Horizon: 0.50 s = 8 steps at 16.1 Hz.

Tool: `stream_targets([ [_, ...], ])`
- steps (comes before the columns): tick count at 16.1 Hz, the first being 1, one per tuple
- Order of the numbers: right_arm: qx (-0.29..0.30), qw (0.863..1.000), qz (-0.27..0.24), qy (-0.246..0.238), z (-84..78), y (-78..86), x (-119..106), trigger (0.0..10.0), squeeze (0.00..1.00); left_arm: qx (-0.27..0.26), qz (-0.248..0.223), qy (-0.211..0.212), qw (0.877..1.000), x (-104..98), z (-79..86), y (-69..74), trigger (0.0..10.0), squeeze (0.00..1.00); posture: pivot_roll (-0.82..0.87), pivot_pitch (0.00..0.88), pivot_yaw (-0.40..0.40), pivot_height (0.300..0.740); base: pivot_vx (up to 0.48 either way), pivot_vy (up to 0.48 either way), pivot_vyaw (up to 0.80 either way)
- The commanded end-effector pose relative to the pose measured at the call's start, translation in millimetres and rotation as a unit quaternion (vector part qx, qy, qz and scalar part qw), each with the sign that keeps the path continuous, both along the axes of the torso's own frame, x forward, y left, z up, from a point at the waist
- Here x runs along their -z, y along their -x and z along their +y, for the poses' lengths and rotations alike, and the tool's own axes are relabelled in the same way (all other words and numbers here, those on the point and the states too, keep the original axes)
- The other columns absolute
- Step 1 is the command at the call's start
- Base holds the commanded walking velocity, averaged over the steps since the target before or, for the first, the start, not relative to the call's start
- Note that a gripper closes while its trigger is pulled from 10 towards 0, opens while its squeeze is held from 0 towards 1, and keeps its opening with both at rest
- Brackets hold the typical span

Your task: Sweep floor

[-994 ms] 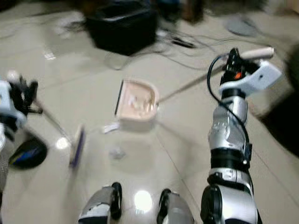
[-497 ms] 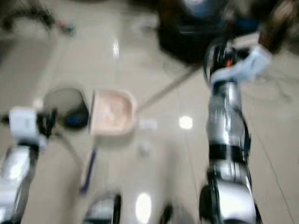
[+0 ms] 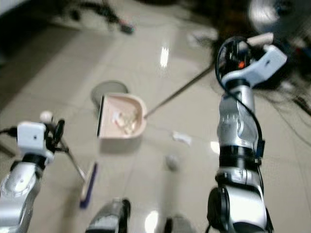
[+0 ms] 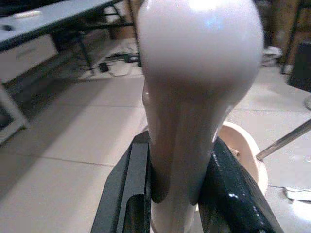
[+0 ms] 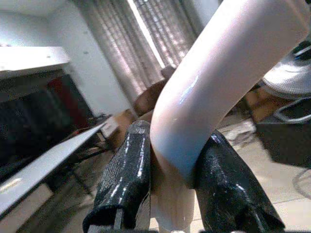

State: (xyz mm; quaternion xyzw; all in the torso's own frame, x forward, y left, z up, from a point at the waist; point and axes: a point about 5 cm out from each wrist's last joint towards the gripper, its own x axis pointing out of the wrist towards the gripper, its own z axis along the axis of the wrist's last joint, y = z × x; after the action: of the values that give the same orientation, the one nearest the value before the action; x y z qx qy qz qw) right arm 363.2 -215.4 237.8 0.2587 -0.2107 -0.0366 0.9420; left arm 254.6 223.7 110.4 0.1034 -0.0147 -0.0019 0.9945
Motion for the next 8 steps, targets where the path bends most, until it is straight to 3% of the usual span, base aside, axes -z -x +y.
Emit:
stream_targets([
  [1, 0.007, 0.999, -0.052, -0.013, -3.8, 4.6, -22.8, 10.0, 0.0, 0.002, -0.022, -0.008, 1.0, -7.3, -1.4, -1.5, 10.0, 0.0, 0.09, 0.109, -0.008, 0.74, 0.296, 0.0, 0.0],
  [8, 0.009, 0.999, -0.037, -0.021, -2.8, 1.0, -17.6, 10.0, 0.0, 0.0, -0.023, -0.001, 1.0, -5.4, -5.6, -3.9, 10.0, 0.0, 0.09, 0.113, -0.016, 0.74, 0.373, 0.0, 0.0],
])
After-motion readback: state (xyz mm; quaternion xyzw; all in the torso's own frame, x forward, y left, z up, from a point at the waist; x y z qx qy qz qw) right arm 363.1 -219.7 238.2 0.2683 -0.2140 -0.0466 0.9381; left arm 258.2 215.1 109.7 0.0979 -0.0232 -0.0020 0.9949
